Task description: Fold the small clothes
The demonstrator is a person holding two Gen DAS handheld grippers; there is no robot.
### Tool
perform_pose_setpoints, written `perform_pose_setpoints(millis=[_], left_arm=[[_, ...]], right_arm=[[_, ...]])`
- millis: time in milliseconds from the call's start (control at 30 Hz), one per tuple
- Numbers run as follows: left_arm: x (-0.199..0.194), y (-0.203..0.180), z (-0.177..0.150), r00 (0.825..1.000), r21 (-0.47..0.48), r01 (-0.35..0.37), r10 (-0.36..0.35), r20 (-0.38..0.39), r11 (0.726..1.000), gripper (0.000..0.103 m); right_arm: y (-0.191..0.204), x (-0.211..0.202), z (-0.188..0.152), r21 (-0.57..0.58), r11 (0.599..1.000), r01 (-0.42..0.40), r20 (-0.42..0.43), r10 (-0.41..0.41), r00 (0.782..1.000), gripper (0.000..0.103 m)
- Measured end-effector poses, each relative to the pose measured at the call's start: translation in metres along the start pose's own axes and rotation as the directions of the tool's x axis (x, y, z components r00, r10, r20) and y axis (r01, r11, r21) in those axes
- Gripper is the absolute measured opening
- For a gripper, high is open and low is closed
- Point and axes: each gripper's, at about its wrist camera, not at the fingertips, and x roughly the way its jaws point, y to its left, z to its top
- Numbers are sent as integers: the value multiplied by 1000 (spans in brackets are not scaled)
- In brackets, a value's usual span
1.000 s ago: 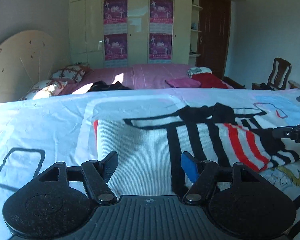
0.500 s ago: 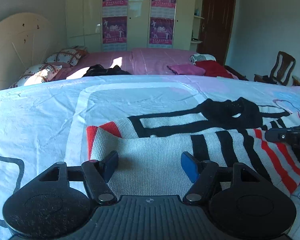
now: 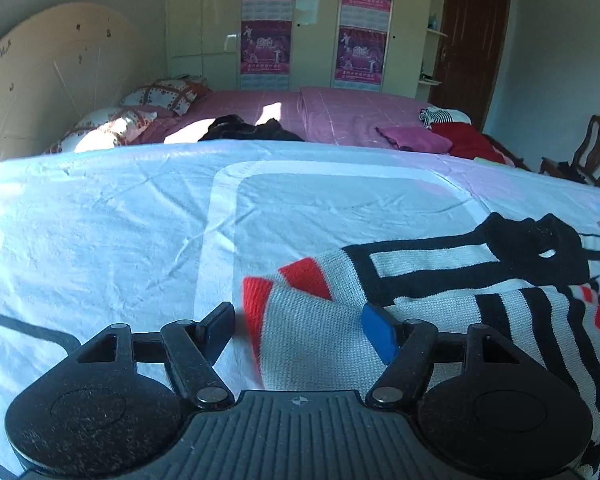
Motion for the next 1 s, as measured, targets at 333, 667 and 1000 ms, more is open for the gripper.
perform_pose_setpoints(millis=[333, 667, 1000], left_arm=[[-5, 21, 1, 999, -79, 50, -49, 15, 996, 76], [10, 15, 0, 991, -99, 135, -135, 7, 986, 49], [7, -4, 2, 999, -12, -4, 4, 40, 1000, 12]], right_arm=[[-48, -44, 9, 113, 987, 114, 116, -127, 985, 18], [-165, -39, -2, 338, 900, 274, 57, -311, 949, 30], [-162, -19, 1, 256, 919, 300, -14, -306, 952, 15]])
